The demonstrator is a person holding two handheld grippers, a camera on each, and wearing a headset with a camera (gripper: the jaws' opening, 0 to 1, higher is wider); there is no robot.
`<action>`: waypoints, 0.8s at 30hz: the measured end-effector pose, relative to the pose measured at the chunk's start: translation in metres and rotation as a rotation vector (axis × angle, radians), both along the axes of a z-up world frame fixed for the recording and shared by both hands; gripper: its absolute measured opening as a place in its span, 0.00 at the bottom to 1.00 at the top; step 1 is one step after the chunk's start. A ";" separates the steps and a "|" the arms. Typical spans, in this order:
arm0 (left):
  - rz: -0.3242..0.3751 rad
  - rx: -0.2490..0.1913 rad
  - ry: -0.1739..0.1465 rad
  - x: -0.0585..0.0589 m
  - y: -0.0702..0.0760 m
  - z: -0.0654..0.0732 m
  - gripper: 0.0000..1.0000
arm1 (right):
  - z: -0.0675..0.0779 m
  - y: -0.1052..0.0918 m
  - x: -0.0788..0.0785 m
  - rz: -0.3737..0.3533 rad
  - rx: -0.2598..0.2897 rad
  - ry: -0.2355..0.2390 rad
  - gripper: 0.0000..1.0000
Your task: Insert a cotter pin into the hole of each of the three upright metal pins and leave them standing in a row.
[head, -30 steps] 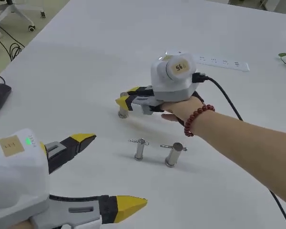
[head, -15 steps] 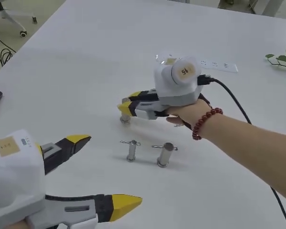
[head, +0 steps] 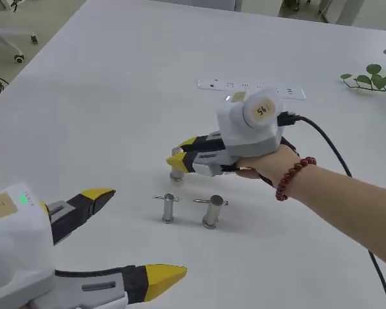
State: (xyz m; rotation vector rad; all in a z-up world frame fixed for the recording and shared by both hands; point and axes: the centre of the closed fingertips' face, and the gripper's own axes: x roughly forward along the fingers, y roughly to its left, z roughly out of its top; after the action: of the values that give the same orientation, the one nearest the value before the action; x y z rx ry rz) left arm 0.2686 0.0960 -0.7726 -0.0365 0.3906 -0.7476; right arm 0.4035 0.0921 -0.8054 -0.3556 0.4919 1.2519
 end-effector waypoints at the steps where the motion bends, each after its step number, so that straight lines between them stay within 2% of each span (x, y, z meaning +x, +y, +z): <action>1: -0.002 0.001 0.001 0.000 -0.001 0.000 0.91 | 0.000 -0.003 -0.002 0.003 -0.004 -0.003 0.13; 11: -0.003 -0.001 -0.007 -0.001 -0.005 0.003 0.91 | 0.001 -0.028 -0.011 0.020 -0.017 -0.010 0.13; 16: -0.006 0.003 -0.011 -0.002 -0.006 0.005 0.90 | 0.001 -0.043 -0.021 0.027 -0.026 -0.006 0.13; 24: -0.016 0.006 -0.009 -0.006 -0.011 0.006 0.90 | 0.001 -0.066 -0.027 -0.008 -0.034 -0.007 0.13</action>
State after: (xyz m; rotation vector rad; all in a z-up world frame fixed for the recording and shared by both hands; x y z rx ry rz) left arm 0.2623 0.0848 -0.7666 -0.0248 0.3850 -0.7619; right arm 0.3764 0.0262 -0.8048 -0.3867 0.5086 1.2353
